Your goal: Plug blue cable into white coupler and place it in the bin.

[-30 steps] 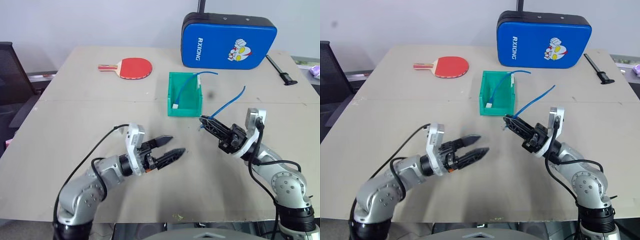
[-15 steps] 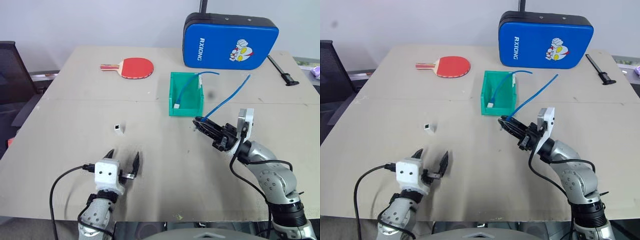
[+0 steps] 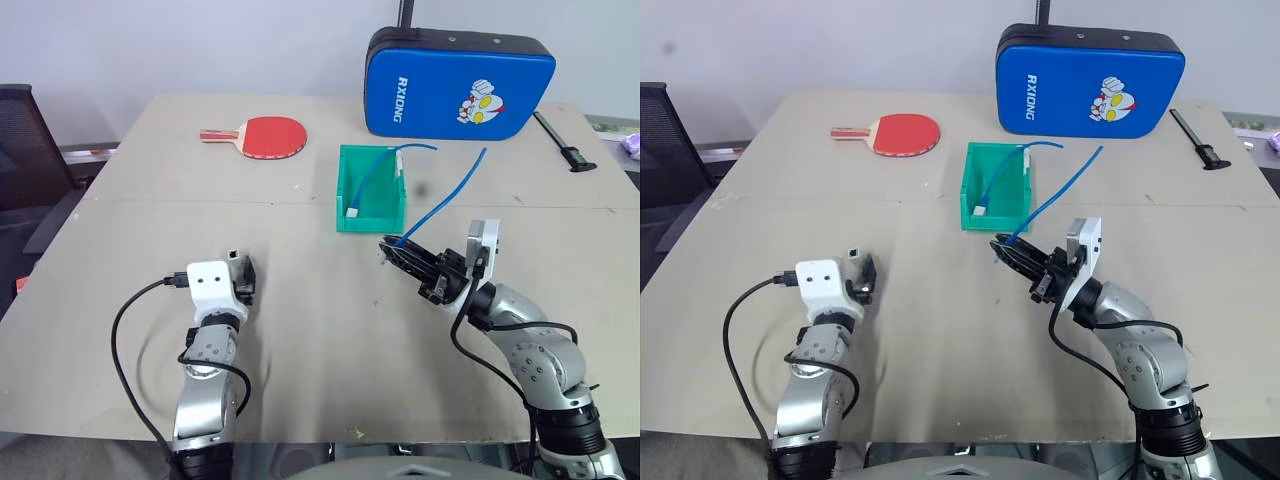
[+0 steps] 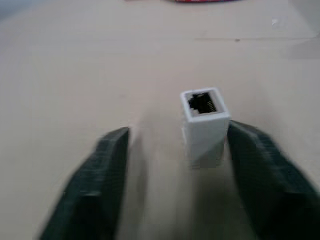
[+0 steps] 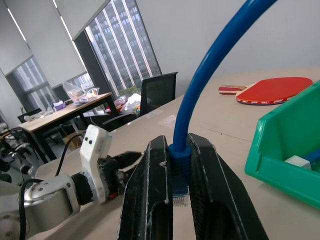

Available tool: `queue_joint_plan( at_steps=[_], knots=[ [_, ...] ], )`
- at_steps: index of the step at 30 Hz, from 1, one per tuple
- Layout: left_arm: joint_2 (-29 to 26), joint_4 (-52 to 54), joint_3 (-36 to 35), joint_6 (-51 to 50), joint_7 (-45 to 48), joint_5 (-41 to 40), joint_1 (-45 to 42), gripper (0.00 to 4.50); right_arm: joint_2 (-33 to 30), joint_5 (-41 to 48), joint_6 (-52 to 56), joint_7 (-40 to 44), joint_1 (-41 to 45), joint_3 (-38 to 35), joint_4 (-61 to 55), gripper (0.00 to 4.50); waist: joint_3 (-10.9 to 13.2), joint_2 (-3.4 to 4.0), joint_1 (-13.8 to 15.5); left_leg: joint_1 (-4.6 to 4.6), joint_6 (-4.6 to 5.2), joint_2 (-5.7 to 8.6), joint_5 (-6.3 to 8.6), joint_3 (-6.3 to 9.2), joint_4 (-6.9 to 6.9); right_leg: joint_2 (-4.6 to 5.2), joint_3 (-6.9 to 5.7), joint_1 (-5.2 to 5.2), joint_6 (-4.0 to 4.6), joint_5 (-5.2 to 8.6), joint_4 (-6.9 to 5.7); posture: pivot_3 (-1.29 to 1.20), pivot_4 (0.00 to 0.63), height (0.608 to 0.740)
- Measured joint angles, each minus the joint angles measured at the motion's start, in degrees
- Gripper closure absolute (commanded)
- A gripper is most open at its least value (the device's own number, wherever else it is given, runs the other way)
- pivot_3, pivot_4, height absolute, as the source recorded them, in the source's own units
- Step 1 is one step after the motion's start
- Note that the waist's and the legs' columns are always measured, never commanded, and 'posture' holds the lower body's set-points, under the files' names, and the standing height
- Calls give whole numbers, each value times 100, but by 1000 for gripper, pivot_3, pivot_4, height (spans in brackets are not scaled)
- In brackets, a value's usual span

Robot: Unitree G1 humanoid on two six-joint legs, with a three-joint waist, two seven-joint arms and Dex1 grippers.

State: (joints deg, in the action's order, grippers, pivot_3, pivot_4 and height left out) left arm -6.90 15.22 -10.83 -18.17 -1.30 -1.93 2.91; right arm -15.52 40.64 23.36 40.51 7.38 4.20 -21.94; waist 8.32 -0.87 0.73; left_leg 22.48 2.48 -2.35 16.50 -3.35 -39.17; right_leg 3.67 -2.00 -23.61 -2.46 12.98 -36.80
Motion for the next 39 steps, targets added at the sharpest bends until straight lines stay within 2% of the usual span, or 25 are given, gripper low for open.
queue_joint_plan(
  at_steps=[1, 3, 4, 8, 12, 15, 20, 26, 39],
  knots=[
    [-17, 79, -17, -262, 4, -49, -48, 3240, 8, -4, -1, -4, -21, -1, -2, 4500, 0, 0, 1, -4, 0, 0, 0, 0, 0, 0, 0, 4, 0, 0, 0, 0, 150, 728],
    [-33, 244, -71, -713, 8, -148, -118, 4030, 16, -17, -2, -11, -52, 0, -2, 4500, 0, 1, -3, -7, 0, 0, 0, 0, 0, -1, 2, 6, 1, 0, 0, 0, 150, 728],
    [-40, 325, -80, -883, 8, -163, -138, 4200, 18, -30, -4, -15, -64, 2, -2, 4500, -1, 0, -2, -7, 0, 0, 0, -1, 0, -1, 4, 6, 1, 1, 0, 0, 150, 728],
    [-58, 536, -34, -1217, 37, -163, -128, 4200, 26, -131, -25, -17, -67, 9, -2, 4500, -1, 1, -2, -6, 0, 1, 0, -4, 0, 0, 8, 5, 0, 1, 1, 0, 150, 728],
    [-147, 533, 176, -931, 489, -241, -42, 4200, 46, -235, -37, -40, -7, 64, -2, 4500, 0, 1, 23, 3, -1, 3, 0, -1, 1, 3, 3, 3, 12, 7, 5, 0, 150, 728],
    [-310, 465, 902, -570, 1276, -373, -73, 4200, 71, -465, -142, -55, 159, 214, 3, 4500, 1, 0, 19, 11, -1, 8, 0, -1, -3, 8, 4, 0, 24, 14, 8, 0, 150, 728],
    [-474, 228, 2024, 28, 2315, -402, -618, 4200, 52, -1463, -732, -51, 587, 637, 612, 4500, 2, -1, -12, 9, -1, 11, 0, -7, -2, -4, 7, -4, 22, 13, 8, 0, 150, 728],
    [-573, -221, 2482, 226, 2779, -374, -871, 4200, 342, -2356, -1005, -600, 899, 785, 1259, 4500, 3, 1, -8, 11, -2, 9, 0, -7, 2, -17, 7, -10, 2, 1, 5, 0, 150, 728],
    [-735, -694, 2661, 7, 3220, -384, -1195, 4200, 369, -2912, -226, -1142, 848, 1034, 1055, 4500, 2, 2, -5, 11, -1, 8, 0, -4, 0, -10, 8, -9, 0, 1, 4, 0, 150, 728]
  ],
)
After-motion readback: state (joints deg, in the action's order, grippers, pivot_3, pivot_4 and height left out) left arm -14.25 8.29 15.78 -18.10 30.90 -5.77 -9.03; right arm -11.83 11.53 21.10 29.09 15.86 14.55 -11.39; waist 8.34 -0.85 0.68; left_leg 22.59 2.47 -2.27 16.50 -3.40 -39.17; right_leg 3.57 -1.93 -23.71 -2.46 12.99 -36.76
